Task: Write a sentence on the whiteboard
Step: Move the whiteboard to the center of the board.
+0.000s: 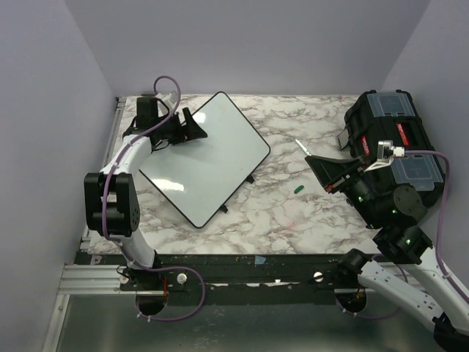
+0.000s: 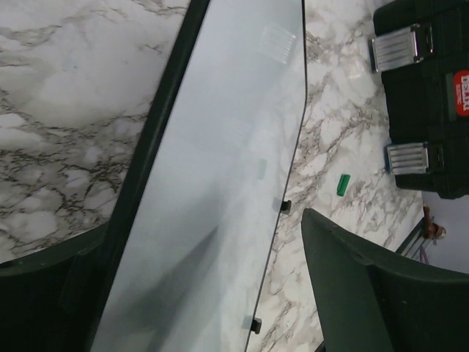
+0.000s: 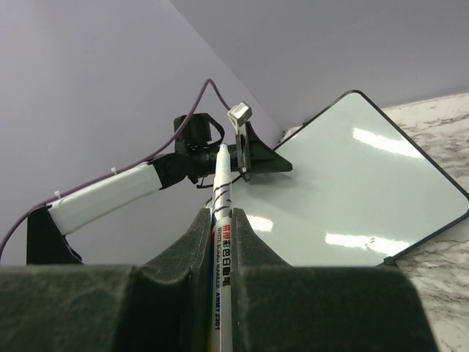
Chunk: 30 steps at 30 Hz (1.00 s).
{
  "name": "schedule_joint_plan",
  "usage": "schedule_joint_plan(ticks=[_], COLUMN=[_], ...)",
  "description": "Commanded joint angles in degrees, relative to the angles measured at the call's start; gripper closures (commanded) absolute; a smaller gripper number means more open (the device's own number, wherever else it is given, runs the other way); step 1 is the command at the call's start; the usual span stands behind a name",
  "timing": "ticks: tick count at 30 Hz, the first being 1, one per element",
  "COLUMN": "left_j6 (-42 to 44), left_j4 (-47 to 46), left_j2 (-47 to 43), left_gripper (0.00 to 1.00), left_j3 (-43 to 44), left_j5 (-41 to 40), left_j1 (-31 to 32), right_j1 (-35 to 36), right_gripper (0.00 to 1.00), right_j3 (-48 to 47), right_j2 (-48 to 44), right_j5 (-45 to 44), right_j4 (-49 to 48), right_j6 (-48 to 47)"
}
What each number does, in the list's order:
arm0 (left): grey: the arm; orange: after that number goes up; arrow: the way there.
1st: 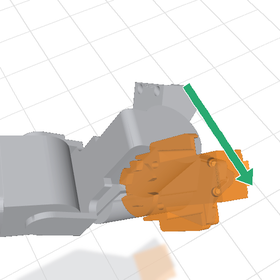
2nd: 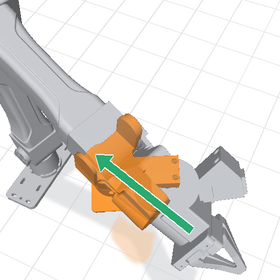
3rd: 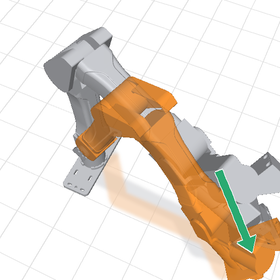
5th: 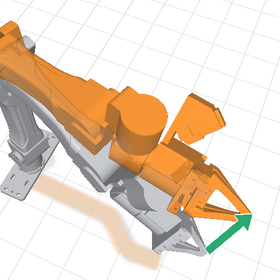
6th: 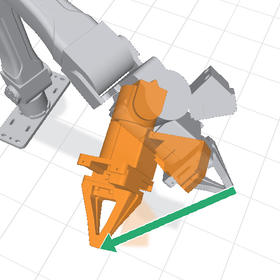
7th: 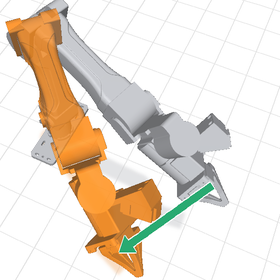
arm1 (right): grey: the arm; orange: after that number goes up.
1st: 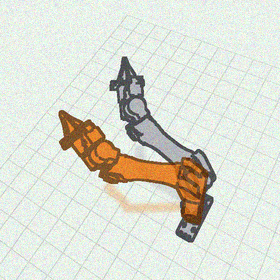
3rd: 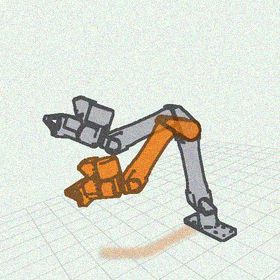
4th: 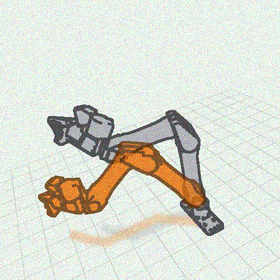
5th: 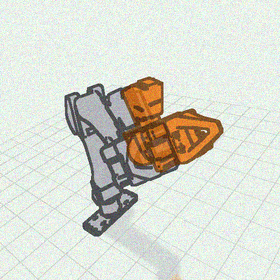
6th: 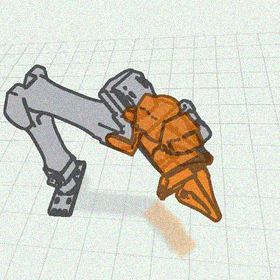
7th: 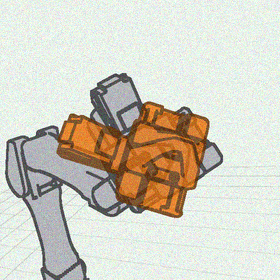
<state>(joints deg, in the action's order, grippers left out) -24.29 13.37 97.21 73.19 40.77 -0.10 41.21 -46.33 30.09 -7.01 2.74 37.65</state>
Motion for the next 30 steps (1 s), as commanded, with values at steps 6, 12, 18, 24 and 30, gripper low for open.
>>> schedule_joint_plan(ticks=[6, 12, 18, 24, 30], left_j6=[8.6, 8.85, 10.95, 11.34, 15.07], left_j4=[8.51, 11.28, 16.02, 17.22, 24.24], left_j2=[5.87, 10.86, 16.49, 17.86, 18.37], left_gripper=[0.18, 0.19, 0.2, 0.15, 0.09], left_j3=[12.48, 19.03, 26.31, 29.72, 36.34], left_j5=[2.57, 4.65, 5.63, 4.97, -0.96], left_j1=[11.01, 14.92, 19.9, 21.61, 21.34], right_j1=[0.23, 0.27, 0.27, 0.27, 0.27], right_gripper=[0.99, 0.99, 0.99, 0.99, 0.99], right_j3=[0.07, -0.39, -0.4, -0.98, -0.45], right_j2=[-0.11, -0.29, -0.23, -0.01, -0.12], right_j5=[-0.23, -0.46, -0.47, -0.45, -0.53], right_j4=[1.55, 2.6, 3.08, 4.26, 4.49], right_j6=[-0.56, -0.77, -0.56, -0.73, -0.35])
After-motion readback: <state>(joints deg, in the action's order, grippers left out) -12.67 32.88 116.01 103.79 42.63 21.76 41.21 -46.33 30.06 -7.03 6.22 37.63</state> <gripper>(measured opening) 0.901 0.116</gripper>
